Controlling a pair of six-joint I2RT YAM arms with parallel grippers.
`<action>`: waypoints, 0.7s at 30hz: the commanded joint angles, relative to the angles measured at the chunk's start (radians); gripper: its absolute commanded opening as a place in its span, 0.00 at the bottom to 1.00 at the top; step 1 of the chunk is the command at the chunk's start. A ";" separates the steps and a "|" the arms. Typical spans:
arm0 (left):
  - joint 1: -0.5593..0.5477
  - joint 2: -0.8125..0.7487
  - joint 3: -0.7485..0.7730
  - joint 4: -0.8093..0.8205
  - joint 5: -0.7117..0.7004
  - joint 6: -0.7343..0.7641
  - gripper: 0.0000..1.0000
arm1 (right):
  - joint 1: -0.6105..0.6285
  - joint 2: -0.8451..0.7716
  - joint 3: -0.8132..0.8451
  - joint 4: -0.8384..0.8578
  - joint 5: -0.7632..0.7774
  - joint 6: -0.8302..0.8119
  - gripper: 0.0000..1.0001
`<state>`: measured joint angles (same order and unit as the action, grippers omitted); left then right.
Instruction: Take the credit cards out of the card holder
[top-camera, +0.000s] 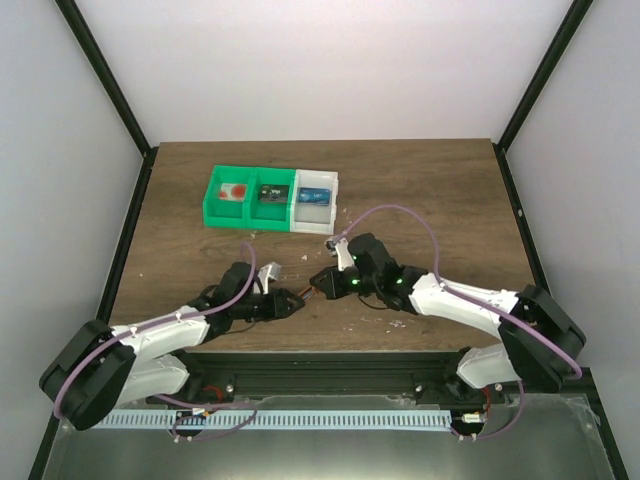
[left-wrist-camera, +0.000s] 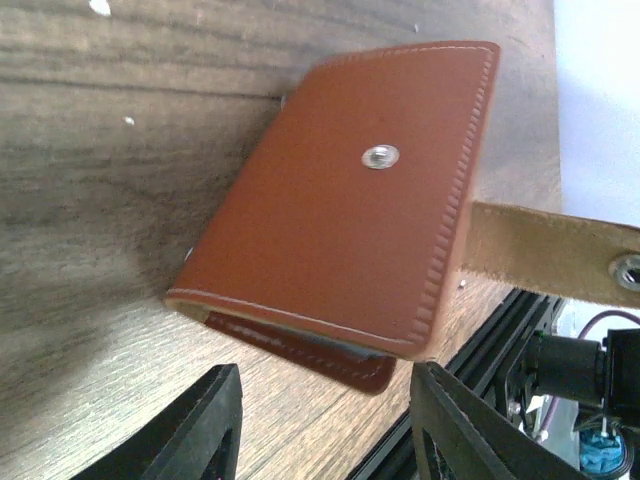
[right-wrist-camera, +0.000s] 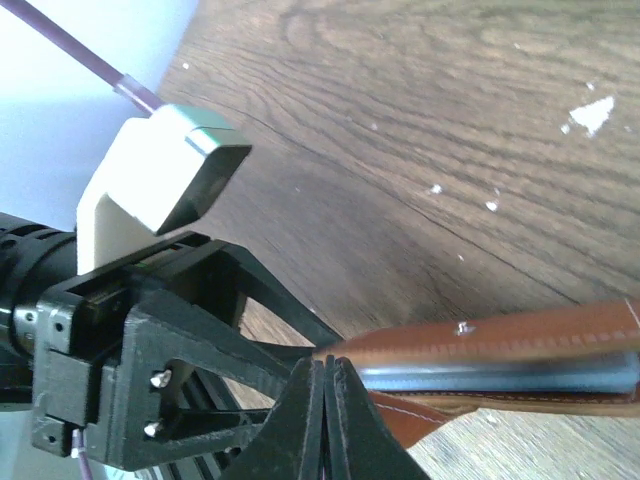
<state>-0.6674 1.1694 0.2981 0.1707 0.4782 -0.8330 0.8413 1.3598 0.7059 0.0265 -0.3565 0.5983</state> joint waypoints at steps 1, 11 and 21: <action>-0.002 -0.047 0.041 -0.047 -0.068 0.020 0.49 | 0.004 -0.029 0.008 0.115 -0.038 -0.006 0.00; 0.013 -0.096 0.042 -0.104 -0.135 0.021 0.49 | -0.005 -0.076 -0.030 -0.049 0.115 -0.031 0.00; 0.024 -0.004 0.057 -0.063 -0.110 0.045 0.47 | -0.099 -0.224 -0.241 -0.086 0.164 0.115 0.00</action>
<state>-0.6483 1.1213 0.3271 0.0742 0.3458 -0.8097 0.7715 1.1706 0.5014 -0.0147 -0.2489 0.6426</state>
